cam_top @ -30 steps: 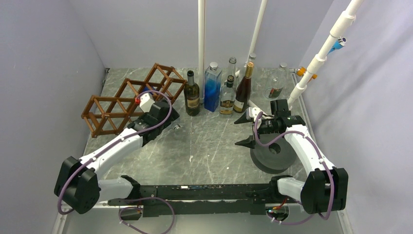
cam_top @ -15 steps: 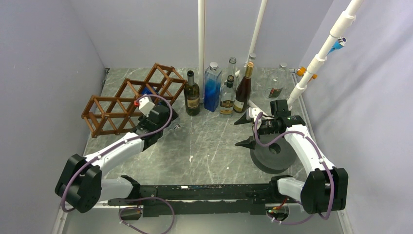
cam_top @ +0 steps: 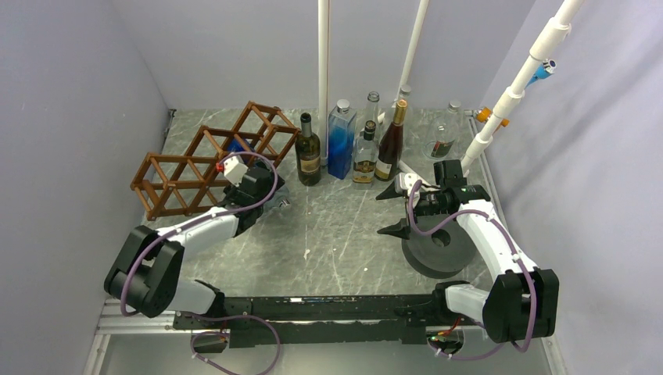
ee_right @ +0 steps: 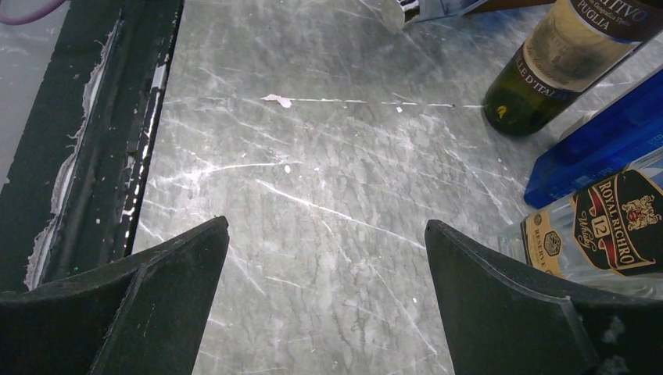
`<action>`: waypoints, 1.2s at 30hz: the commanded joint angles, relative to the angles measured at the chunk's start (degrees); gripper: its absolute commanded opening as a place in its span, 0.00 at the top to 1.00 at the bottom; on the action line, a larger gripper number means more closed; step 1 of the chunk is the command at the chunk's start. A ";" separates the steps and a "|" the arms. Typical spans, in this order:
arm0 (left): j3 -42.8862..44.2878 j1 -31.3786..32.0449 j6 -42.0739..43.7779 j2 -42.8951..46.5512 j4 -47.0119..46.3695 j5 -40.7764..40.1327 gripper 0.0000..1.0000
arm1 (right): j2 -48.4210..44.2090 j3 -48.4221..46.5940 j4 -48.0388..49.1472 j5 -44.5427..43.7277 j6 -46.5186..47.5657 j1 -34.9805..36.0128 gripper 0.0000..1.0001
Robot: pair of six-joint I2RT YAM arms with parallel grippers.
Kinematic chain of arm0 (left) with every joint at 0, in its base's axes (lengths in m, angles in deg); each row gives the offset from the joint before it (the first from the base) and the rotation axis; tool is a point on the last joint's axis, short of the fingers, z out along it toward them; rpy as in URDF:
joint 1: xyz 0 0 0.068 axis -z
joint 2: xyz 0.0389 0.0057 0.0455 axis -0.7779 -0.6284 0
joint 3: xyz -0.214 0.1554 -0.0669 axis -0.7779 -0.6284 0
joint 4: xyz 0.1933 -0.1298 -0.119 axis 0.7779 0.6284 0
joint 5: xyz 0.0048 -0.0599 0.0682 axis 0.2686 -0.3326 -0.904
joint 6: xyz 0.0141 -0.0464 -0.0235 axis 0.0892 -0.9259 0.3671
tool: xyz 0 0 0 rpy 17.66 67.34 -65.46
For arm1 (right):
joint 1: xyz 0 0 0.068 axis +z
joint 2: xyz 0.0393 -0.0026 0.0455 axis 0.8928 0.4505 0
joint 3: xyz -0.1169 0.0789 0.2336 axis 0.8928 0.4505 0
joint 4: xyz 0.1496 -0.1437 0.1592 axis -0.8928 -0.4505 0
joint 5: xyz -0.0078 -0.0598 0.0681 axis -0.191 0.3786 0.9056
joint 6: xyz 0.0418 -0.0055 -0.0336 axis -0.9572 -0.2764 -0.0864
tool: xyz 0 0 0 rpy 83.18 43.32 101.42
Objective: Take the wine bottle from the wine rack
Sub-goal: Pick up the wine bottle from the wine rack.
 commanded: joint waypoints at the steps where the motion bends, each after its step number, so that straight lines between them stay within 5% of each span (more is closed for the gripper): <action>1: -0.63 -0.88 -1.92 -1.80 -5.62 0.98 0.00 | 0.19 -0.90 -0.50 1.26 2.25 -0.23 0.01; 17: -6.12 -3.79 -4.65 -3.28 -17.99 6.75 0.12 | 0.19 -0.99 -0.94 1.20 2.72 -0.21 0.01; 29: -5.50 -3.84 -4.68 -5.15 -18.18 6.57 0.22 | 0.11 -1.08 -1.07 1.23 2.85 -0.19 0.01; 36: -6.14 -4.01 -4.83 -5.25 -19.49 7.01 0.47 | 0.11 -1.08 -1.21 1.19 3.02 -0.19 0.01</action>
